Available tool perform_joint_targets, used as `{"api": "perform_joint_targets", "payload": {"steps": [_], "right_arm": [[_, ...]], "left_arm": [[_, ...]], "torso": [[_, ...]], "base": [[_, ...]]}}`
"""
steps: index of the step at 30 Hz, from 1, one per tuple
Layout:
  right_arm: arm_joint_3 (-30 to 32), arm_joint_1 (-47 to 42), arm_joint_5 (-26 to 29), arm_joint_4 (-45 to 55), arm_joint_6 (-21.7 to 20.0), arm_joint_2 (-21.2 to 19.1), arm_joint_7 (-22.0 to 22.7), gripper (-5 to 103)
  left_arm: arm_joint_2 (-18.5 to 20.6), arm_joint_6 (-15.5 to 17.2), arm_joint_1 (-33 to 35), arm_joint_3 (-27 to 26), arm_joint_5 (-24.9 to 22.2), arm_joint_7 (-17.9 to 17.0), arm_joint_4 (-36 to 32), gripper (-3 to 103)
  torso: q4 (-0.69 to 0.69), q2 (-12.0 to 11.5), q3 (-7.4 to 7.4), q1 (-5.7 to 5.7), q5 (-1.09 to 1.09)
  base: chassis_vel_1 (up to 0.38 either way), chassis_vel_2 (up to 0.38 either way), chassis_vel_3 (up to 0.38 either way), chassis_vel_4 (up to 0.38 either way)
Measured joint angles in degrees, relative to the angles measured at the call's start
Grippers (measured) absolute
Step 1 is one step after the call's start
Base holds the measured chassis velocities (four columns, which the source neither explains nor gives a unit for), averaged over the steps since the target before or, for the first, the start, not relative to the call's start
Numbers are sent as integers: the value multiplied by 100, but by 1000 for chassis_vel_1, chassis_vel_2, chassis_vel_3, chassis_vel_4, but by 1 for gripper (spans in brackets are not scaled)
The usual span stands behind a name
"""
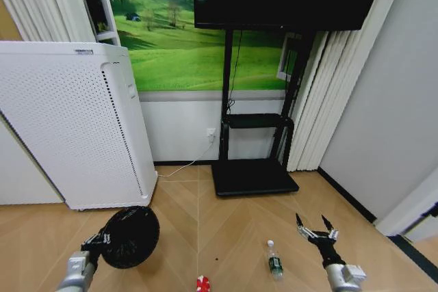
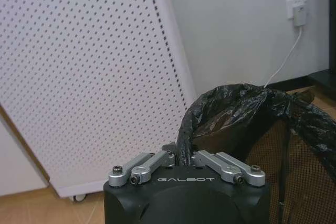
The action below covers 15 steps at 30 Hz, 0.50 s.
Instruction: Pick up the trash bin and place the garbage on the floor into it.
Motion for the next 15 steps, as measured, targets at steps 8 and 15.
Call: {"api": "perform_joint_targets", "payload": {"steps": [8,15], "right_arm": [[-62,-70,19,16,-135,-13,279,100],[-19,-112,-242,161,-294,-94,466,100]], "left_arm": [[219,-176,61,180,255,118,-185,6],[292,-256,18,195,400,202,-479,6]], "torso": [[0,0,0,0,0],[0,1,0,0,-2]], "base": [[0,0,0,0],[0,0,0,0]]}}
